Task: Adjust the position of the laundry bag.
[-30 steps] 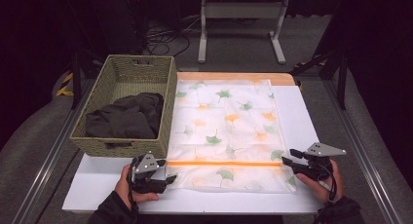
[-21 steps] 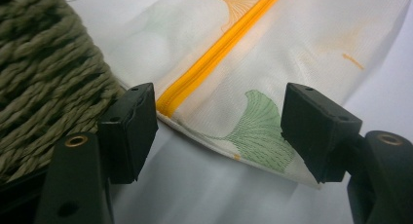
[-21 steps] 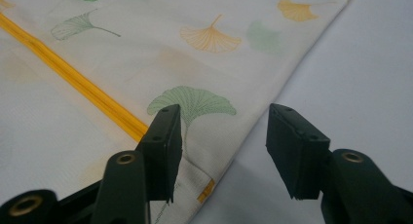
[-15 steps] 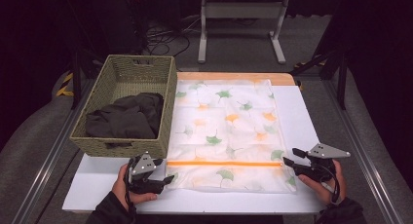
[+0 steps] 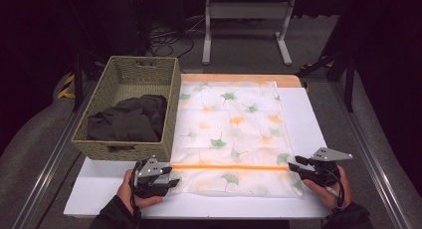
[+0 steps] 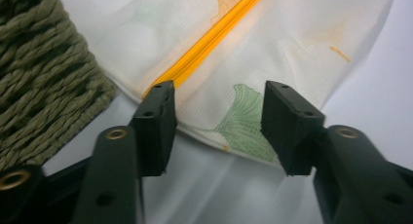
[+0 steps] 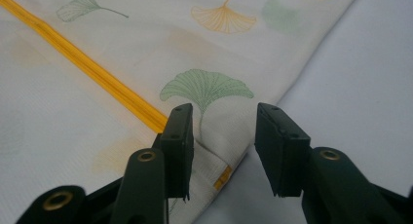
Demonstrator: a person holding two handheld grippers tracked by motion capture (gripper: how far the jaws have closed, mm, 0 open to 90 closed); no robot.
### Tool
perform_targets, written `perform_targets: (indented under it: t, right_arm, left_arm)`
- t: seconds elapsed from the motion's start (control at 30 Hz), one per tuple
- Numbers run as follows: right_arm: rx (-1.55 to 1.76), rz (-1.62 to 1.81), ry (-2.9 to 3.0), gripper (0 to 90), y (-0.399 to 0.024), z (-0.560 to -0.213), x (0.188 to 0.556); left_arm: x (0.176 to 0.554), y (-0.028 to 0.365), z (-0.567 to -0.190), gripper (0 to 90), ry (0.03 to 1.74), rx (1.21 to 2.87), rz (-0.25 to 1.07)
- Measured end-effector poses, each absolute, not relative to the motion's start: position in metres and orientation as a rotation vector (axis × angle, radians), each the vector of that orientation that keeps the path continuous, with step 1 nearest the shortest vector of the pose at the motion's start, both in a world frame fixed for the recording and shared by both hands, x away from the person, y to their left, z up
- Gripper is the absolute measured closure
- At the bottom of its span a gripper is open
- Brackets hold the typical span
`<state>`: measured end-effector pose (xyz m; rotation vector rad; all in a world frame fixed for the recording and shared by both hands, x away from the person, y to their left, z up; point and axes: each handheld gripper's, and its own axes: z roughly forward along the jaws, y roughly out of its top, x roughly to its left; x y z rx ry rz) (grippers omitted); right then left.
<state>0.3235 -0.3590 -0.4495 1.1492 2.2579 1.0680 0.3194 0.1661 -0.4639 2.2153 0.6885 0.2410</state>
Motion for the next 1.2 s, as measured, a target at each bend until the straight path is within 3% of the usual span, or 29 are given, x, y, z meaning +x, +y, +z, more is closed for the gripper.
perform_targets:
  t: [0.27, 0.43, 0.5, 0.7, 1.03, 1.2]
  right_arm:
    - [1.176, 1.082, 2.262, 64.2, -0.362, -0.448, 0.324]
    - [1.224, 1.083, 2.286, 62.5, -0.363, -0.452, 0.326]
    - [1.238, 1.079, 2.303, 58.0, -0.363, -0.452, 0.325]
    - [1.221, 1.080, 2.344, 58.5, -0.361, -0.452, 0.316]
    - [1.170, 1.066, 2.398, 82.0, -0.352, -0.451, 0.308]
    - [1.182, 1.122, 2.422, 84.0, -0.353, -0.449, 0.306]
  left_arm:
    - [0.324, 0.166, -0.464, 71.9, 0.713, 2.253, 0.258]
    - [0.326, 0.167, -0.463, 88.4, 0.713, 2.265, 0.244]
    - [0.325, 0.167, -0.463, 88.8, 0.713, 2.266, 0.246]
    - [0.322, 0.172, -0.463, 89.1, 0.695, 2.269, 0.230]
    - [0.317, 0.174, -0.463, 88.9, 0.675, 2.277, 0.239]
    - [0.316, 0.174, -0.461, 88.5, 0.670, 2.280, 0.273]
